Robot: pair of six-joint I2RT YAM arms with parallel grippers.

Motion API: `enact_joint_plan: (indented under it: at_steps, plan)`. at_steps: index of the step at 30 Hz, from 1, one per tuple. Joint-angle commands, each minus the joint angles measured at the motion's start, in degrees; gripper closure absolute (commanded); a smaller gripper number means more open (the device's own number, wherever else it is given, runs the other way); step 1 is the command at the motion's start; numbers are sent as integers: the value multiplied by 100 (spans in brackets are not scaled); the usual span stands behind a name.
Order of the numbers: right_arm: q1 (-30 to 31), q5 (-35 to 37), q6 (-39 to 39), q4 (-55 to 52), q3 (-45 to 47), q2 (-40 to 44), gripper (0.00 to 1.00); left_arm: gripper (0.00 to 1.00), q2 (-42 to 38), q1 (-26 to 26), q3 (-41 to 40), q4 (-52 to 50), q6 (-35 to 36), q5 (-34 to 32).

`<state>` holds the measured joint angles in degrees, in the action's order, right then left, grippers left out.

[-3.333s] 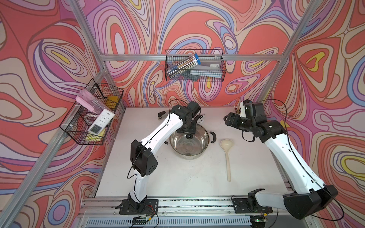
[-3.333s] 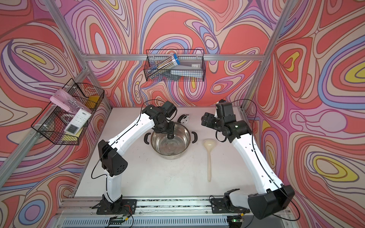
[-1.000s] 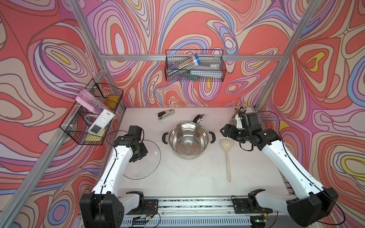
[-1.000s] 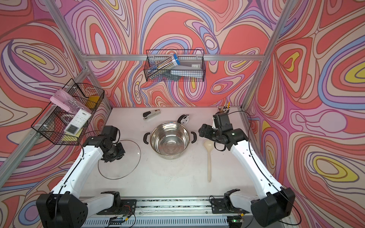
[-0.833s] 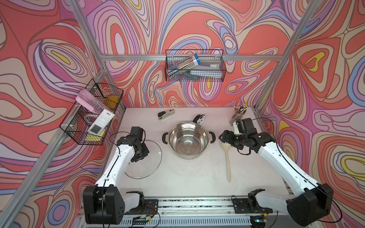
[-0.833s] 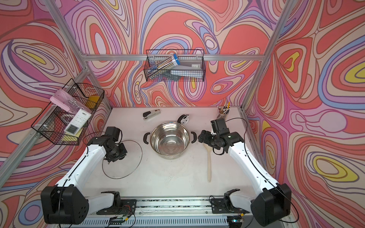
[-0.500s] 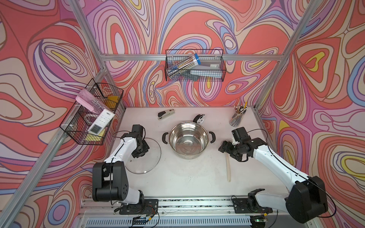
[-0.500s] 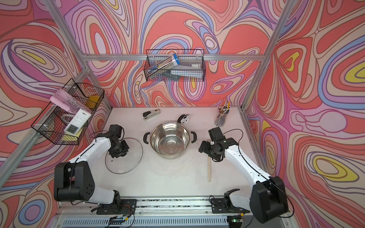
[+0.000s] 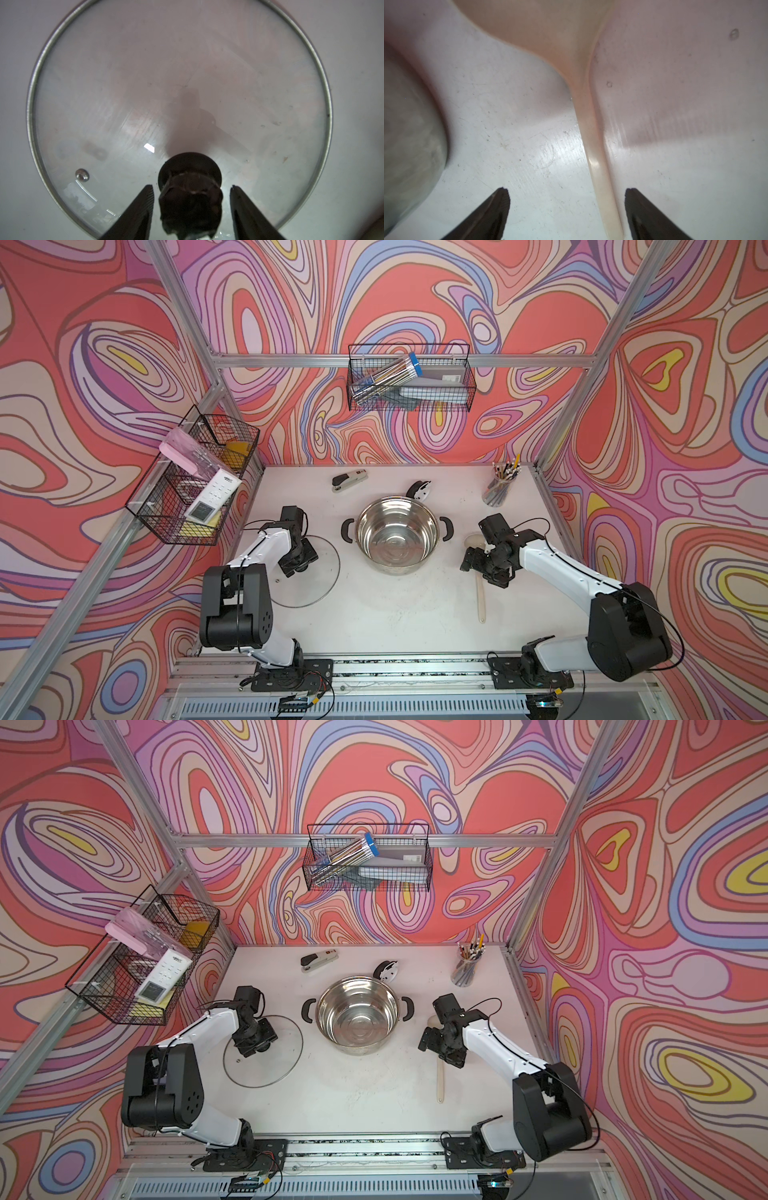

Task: Stir the soup with a spoon
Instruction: Place the lid at the center of the board, then pick up the spoon from the center of the board.

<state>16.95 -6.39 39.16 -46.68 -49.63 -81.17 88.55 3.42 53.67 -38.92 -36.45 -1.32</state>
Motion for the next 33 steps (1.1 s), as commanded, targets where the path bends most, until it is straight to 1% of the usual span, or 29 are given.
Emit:
enact_joint_plan:
  at_steps: [1, 4, 11, 14, 19, 21, 26, 30, 33]
  plan:
    - [-31, 182, -139, 81, -64, -179, 14, 29, -542, 36, -6, -27, -10, -48]
    - [-39, 199, -184, 164, -58, -258, 18, 29, -1081, 36, 29, -208, -57, -75]
    - [-52, 245, -189, 306, 116, -380, 31, 28, -2568, -60, 12, -720, -246, 202]
    - [-51, 278, -182, 343, 196, -409, 36, 28, -3244, -252, -72, -885, -347, 394]
    - [-51, 456, -184, 369, 304, -424, 38, 28, -4182, -721, -77, -1141, -650, 543]
    - [-56, 471, -190, 385, 346, -452, 39, 27, -4464, -852, -46, -1243, -845, 579]
    - [-51, 406, -165, 496, 460, -502, 47, 26, -5000, -1041, 24, -1385, -1287, 863]
    - [-51, 350, -111, 621, 539, -540, 51, 24, -5294, -1073, 133, -1546, -1338, 1101]
    - [-56, 347, -74, 703, 584, -615, 56, 22, -5431, -1072, 154, -1485, -1322, 1379]
